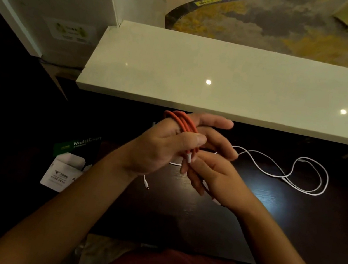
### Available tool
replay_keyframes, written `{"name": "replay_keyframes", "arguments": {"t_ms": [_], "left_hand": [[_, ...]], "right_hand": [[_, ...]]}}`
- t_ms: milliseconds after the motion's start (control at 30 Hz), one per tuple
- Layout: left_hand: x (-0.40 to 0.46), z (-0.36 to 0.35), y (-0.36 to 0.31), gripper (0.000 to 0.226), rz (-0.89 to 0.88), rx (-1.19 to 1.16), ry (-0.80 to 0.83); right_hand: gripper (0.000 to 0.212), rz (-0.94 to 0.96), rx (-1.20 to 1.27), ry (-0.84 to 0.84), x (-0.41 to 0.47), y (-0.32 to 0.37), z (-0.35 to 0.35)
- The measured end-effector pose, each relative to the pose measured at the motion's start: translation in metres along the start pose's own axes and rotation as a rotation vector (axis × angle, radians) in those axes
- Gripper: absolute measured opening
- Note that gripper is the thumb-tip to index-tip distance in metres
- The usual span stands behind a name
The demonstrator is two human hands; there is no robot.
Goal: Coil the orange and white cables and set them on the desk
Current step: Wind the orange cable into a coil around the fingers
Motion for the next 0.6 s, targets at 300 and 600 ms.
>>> {"name": "replay_keyframes", "arguments": {"t_ms": [300,600], "left_hand": [[0.005,0.041,0.010,0.032,-0.044,0.283,-0.283],[-0.003,0.007,0.036,0.054,0.113,0.258,-0.081]], "right_hand": [[0.019,0.112,-0.239,-0.198,-0.024,0.017,0.025],[0.011,0.302,-0.434,-0.224,-0.042,0.075,0.041]]}}
Point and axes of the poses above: each hand's wrist, its own x-axis towards the middle knuckle, its own z-axis out of the back of the hand, y = z × x, the point moved 8 cm from there along x, towards the middle knuckle, and after that the axes turned 13 degrees about -z, right-handed, at the moved point
